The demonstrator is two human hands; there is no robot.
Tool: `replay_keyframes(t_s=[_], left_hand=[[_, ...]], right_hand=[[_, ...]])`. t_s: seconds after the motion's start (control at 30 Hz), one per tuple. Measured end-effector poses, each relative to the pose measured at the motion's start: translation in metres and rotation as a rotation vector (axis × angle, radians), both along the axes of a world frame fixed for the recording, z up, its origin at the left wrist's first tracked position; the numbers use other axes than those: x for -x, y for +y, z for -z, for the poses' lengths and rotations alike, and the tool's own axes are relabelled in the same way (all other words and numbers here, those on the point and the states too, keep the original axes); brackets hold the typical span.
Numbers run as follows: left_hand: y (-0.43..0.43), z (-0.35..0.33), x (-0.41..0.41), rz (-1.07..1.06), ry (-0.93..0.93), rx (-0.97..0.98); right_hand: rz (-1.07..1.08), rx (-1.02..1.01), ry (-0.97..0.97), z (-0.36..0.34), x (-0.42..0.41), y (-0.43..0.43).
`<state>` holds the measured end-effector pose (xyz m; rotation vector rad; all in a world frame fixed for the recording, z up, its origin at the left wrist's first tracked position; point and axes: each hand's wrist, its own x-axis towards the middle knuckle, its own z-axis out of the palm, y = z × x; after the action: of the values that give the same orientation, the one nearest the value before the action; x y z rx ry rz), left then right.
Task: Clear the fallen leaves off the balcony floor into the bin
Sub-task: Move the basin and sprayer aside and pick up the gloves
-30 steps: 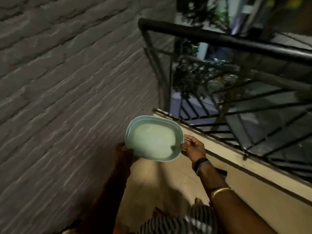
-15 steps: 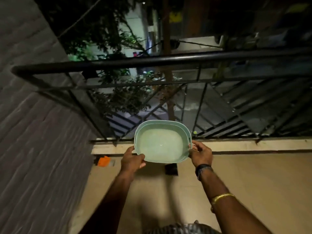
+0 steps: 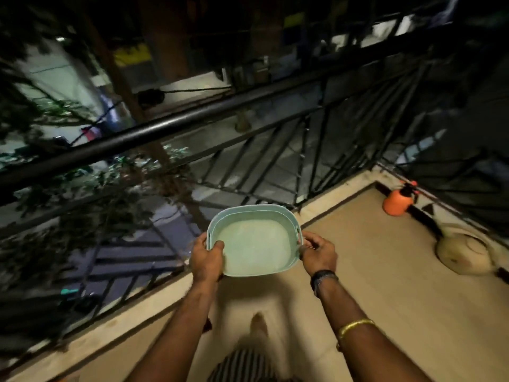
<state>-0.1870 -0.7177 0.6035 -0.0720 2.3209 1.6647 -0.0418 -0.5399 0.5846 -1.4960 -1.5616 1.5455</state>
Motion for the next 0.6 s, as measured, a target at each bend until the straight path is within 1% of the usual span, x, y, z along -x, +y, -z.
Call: replay_keyframes(t_s=[0.2, 0.37, 0.53, 0.6], left_hand=[[0.152, 0.003, 0.010, 0.128, -0.047, -0.027], [0.278, 0.007, 0.010, 0.225, -0.074, -0.005], [0.385, -0.002, 0.001, 0.340, -0.099, 0.017], [0.424, 0.006, -0.001, 0.367, -0.115, 0.018]], right_hand=[[0.158, -0.046, -0.039, 0.005, -0.015, 0.129], [0.284, -0.061, -0.097, 0.002, -0.035, 0.233], [0.349, -0.069, -0.129, 0.004, -0.058, 0.326], [0.361, -0.064, -0.133, 0.007, -0.068, 0.362]])
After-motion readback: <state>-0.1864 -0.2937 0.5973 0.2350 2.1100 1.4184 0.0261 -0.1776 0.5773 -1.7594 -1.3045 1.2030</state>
